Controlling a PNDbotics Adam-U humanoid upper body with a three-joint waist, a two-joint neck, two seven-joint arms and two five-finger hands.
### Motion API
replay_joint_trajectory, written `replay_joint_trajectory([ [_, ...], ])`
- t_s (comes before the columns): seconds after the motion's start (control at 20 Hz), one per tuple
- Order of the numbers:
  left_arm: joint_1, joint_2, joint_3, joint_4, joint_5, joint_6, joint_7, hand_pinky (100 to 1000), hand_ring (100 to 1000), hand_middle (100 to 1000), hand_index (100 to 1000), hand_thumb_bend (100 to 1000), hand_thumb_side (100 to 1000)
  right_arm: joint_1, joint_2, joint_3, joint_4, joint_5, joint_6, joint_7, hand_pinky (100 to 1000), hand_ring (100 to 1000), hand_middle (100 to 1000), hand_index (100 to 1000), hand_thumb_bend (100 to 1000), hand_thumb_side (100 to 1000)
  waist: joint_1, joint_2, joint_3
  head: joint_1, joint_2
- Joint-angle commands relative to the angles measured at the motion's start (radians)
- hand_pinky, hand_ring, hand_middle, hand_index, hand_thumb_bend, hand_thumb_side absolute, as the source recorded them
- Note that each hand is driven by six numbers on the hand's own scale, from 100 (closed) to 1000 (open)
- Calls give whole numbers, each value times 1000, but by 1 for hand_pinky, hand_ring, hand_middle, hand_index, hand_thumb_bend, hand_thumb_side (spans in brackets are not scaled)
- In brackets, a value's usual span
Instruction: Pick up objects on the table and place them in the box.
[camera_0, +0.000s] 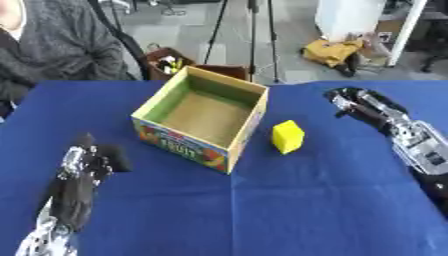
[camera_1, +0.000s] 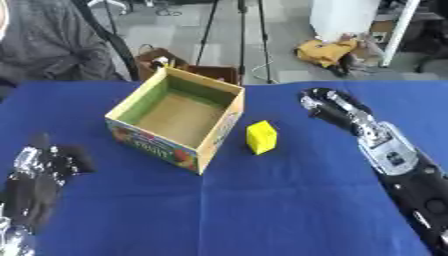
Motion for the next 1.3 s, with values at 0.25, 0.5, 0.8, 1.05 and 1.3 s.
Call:
replay_joint_trajectory([
  [0.25, -18, -1, -10, -17, 2, -1, -11, 658, 552, 508, 629, 196, 1000, -35, -31, 39, -70, 122, -62, 41, 747, 1000, 878, 871, 100, 584, -2, -11, 11, -6, -13],
  [0.5, -20, -3, -11, -17, 1, 0, -13, 658, 552, 508, 629, 196, 1000, -37, -33, 60, -113, 198, -134, 114, 763, 996, 899, 887, 100, 498, -6, -7, 19, -5, -15],
  [0.8, -22, -5, -12, -17, 0, 0, -16, 658, 553, 508, 629, 196, 1000, -40, -24, 63, -131, 290, -221, 207, 789, 1000, 915, 909, 100, 390, -8, -4, 26, -7, -16],
  [1.05, -22, -7, -14, -16, 1, 1, -18, 657, 553, 508, 629, 197, 1000, -41, -8, 60, -153, 376, -275, 292, 800, 1000, 917, 917, 100, 397, -8, -3, 30, -9, -16],
  [1.3, -22, -8, -13, -16, 0, 1, -18, 657, 553, 508, 629, 197, 1000, -38, 12, 47, -170, 463, -315, 379, 809, 1000, 922, 923, 100, 430, -9, -2, 30, -7, -16],
])
